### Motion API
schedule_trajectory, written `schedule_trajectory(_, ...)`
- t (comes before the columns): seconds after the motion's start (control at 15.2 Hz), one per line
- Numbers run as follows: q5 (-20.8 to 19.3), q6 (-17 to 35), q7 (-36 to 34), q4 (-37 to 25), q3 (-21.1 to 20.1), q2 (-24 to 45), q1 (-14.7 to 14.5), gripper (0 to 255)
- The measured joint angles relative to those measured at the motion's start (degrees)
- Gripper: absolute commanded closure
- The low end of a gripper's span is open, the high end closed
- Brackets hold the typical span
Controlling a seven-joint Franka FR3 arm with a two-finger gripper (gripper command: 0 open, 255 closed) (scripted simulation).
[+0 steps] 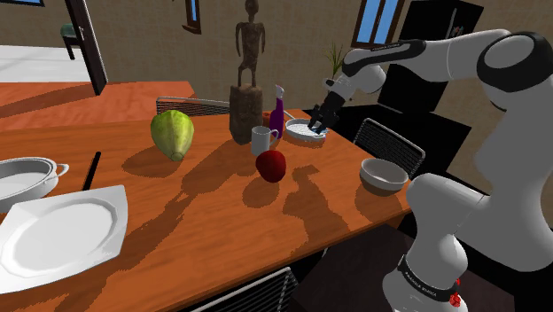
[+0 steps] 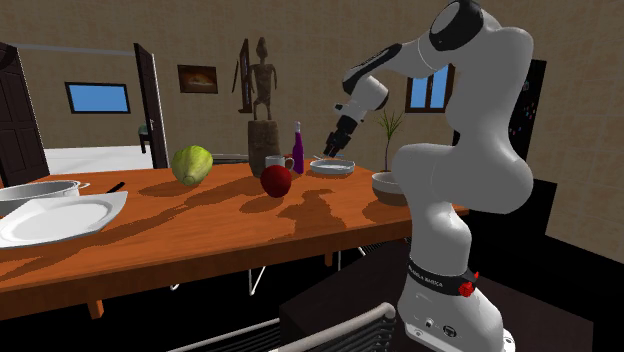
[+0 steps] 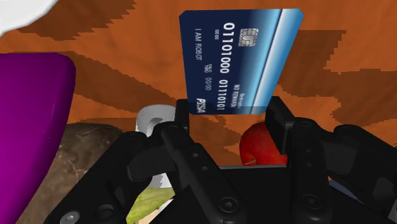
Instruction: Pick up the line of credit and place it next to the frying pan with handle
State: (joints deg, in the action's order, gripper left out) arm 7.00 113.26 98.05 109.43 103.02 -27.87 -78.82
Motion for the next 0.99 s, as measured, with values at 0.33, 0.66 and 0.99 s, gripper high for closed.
schedule_trajectory(0.33,-2.4,2.2,-0.1,-0.1,3.9,-2.7,-3.8,255)
schedule_trajectory(0.66,-3.7,5.0,0.5,1.4,6.1,-4.4,-5.4,255)
schedule_trajectory(0.99,-5.1,8.0,0.9,2.8,8.5,-6.3,-7.2,255)
